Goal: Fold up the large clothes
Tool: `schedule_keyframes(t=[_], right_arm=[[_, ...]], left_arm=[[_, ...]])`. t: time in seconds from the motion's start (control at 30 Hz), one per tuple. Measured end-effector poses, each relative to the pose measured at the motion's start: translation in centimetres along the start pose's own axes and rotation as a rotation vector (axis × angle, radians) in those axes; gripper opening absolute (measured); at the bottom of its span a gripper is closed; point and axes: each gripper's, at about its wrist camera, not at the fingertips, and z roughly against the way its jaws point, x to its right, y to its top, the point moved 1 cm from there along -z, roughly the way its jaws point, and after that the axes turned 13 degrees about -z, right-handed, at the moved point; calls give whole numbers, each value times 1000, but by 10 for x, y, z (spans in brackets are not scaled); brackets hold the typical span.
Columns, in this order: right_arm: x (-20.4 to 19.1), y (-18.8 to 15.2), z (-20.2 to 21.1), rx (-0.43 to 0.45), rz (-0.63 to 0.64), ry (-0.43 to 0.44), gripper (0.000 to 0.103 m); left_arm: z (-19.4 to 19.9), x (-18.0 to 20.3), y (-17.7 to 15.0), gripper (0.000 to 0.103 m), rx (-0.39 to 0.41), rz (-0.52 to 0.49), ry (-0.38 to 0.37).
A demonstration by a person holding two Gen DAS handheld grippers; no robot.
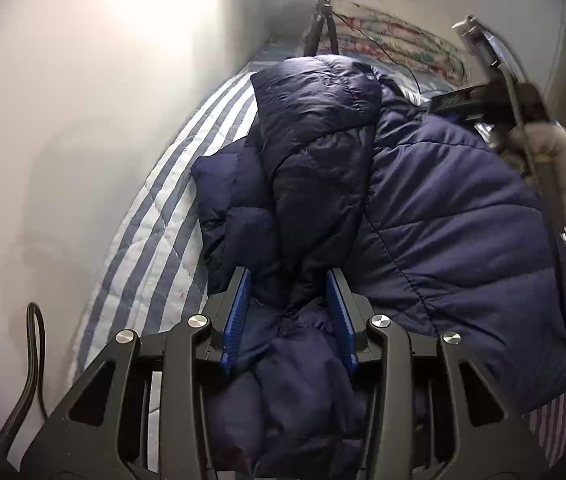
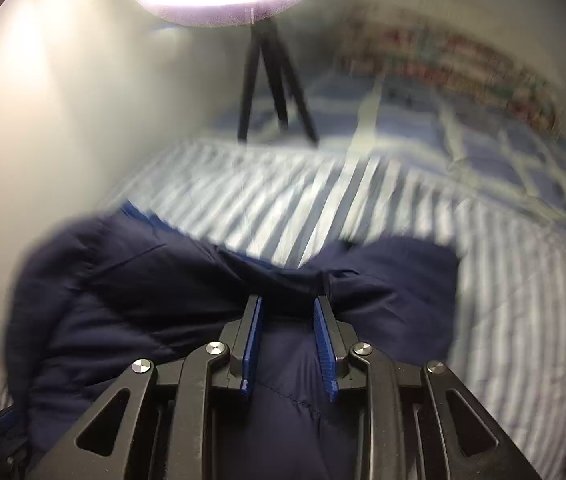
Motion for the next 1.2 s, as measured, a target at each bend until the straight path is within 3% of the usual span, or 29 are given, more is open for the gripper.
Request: schedule_keyframes(t=[0.1,0.17,0.23,0.3,0.33,0.47,0.57,0.73,0.93,1.0,1.07,1.2], right_arm=[[-13,-4,2,19,65,-51,28],[-9,-7,22,32,68,-32,32],[4,-11,53,57,16,28,43],[23,-20,86,85,-47,89,65],[34,-24,97,93,-72,116,69],[80,-69,138,29,-216,274,86],[100,-113,147,-66,-302,369,86],[97,-175,131,-215,-335,442,86],[83,-206,111,-281,-361,543,86],[78,-208,110,-288,-377,594,77],[68,-211,108,-306,-371,623,72],[57,-208,112,-305,-332,589,35]], left_arm=[[7,-4,-3,43,-2,17,-4],[21,-8,-5,44,7,50,-8],[42,-14,-11,51,26,98,-29],[61,-22,-20,69,39,161,-82],[67,-26,-24,76,40,188,-108],[69,-43,-37,78,-36,328,-254],[62,-50,-37,78,-68,377,-266],[43,-59,-37,78,-114,447,-282],[25,-55,-39,78,-137,415,-275],[20,-53,-41,77,-141,407,-284],[13,-51,-40,56,-140,404,-310],[17,-42,-36,32,-120,387,-325]])
